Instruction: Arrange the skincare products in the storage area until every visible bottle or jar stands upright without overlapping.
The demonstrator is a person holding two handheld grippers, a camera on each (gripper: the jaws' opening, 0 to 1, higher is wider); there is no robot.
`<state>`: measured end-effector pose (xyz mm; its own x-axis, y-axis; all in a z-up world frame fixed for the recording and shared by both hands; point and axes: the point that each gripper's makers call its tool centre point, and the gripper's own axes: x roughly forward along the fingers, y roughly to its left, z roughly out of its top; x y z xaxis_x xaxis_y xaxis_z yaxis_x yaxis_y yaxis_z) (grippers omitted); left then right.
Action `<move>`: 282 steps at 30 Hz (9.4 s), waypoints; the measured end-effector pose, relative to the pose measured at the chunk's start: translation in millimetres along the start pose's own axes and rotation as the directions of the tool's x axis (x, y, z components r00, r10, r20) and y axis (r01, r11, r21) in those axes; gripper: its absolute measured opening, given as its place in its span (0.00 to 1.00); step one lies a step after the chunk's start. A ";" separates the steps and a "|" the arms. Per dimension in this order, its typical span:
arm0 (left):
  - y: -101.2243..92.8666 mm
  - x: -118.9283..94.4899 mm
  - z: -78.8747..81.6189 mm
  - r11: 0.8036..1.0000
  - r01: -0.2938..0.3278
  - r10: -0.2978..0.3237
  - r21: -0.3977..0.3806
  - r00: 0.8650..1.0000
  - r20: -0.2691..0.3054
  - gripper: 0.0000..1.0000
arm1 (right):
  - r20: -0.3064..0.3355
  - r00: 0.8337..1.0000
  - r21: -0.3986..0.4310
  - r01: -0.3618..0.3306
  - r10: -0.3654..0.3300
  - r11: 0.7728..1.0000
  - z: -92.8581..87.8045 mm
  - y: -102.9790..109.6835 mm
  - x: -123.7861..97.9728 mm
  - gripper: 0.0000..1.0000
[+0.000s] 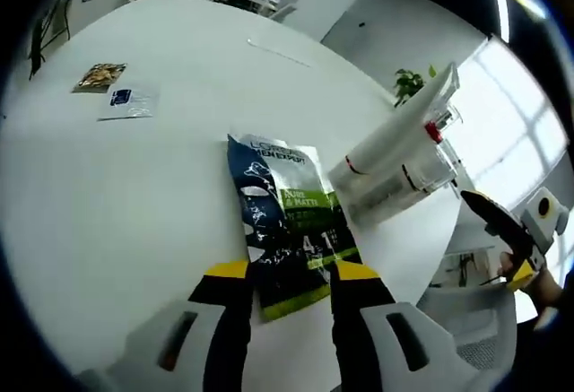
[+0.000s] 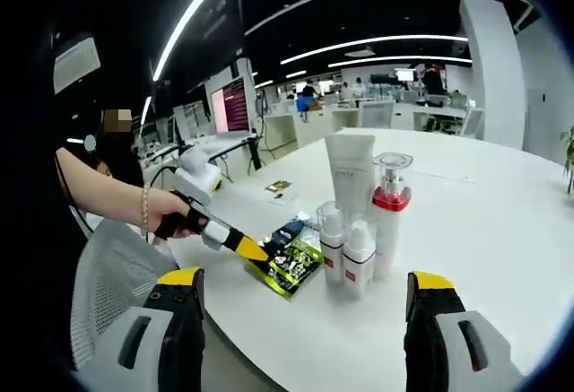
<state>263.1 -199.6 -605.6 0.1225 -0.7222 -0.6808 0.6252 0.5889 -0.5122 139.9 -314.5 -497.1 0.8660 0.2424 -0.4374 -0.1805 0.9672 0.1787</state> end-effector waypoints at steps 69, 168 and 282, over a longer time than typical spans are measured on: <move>21.0 -100.0 58.2 0.951 -0.169 0.106 0.260 0.965 0.241 0.99 | -0.009 1.000 0.013 0.030 -0.030 0.999 -3.1 -4.4 5.4 0.99; 45.4 -117.1 60.7 0.905 -0.328 0.256 0.271 0.928 0.269 0.90 | -0.039 0.993 -0.025 0.115 -0.115 0.993 -7.3 -17.4 1.7 0.89; 141.1 1.5 127.6 0.847 -0.529 0.531 0.046 0.844 -0.074 0.52 | -0.106 0.974 0.100 0.209 -0.198 0.973 -26.6 -45.8 -2.6 0.83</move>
<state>449.8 -163.9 -612.1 0.3786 -0.2704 -0.8852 0.5006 0.8642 -0.0499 133.5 -357.4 -527.6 0.8301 0.0526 -0.5551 0.0516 0.9840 0.1704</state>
